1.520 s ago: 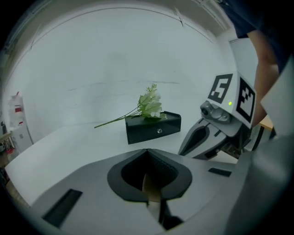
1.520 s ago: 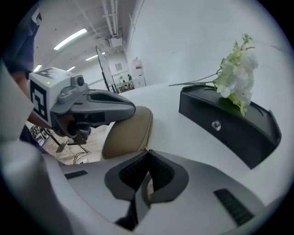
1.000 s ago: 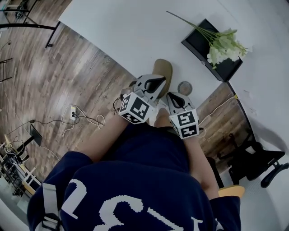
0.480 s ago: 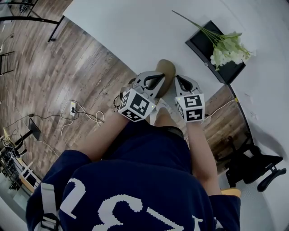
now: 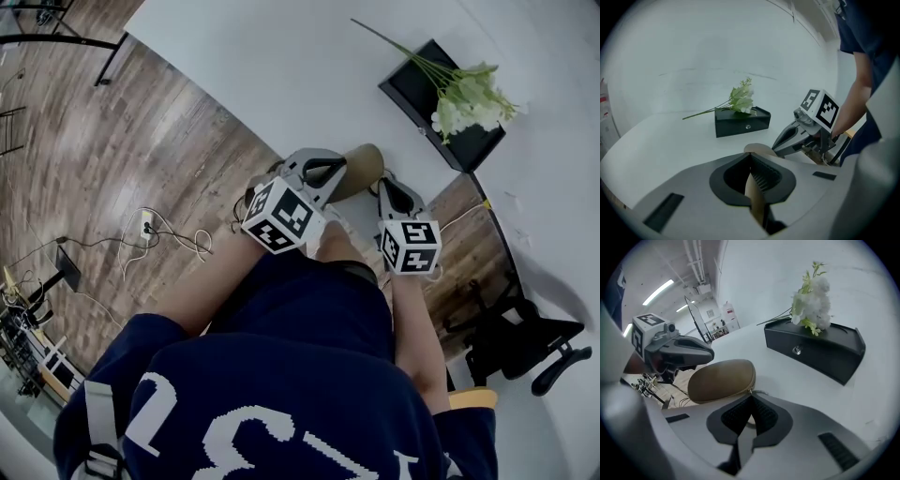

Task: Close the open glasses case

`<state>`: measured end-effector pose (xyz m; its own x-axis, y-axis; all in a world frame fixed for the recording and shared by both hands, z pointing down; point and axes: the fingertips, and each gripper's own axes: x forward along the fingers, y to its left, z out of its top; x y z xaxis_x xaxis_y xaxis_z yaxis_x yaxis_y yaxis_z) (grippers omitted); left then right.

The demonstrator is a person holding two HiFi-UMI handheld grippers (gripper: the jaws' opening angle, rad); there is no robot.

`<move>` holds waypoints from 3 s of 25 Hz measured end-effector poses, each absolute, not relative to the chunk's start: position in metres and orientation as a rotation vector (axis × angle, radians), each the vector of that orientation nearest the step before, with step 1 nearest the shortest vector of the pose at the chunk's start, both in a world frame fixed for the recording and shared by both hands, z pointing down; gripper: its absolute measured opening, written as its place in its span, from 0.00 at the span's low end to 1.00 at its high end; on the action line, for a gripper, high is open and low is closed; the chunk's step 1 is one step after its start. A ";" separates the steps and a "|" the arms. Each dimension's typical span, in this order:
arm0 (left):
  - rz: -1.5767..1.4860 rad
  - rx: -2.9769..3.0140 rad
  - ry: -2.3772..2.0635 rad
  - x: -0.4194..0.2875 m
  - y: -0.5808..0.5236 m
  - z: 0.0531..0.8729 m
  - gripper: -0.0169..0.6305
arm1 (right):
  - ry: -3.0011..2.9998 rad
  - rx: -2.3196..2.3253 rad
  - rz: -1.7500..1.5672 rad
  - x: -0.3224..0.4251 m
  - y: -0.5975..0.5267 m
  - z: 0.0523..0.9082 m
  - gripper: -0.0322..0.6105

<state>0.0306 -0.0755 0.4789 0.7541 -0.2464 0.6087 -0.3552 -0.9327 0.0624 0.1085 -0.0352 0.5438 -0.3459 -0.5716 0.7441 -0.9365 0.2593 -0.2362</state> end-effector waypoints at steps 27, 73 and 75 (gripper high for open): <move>0.887 2.536 -0.088 0.056 0.001 0.484 0.05 | -2.059 1.185 0.799 0.119 -0.045 0.542 0.09; 0.760 2.695 -0.627 0.049 -0.099 0.483 0.05 | -2.001 1.087 0.789 0.092 -0.026 0.541 0.13; 0.765 2.698 -0.631 0.048 -0.099 0.484 0.05 | -2.001 1.102 0.795 0.092 -0.026 0.542 0.12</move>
<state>0.0484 -0.0989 0.4839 0.7659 -0.3346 0.5490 -0.4752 -0.8698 0.1329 0.0920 -0.0257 0.5417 -0.3870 -0.4424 0.8090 -0.8770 0.4476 -0.1747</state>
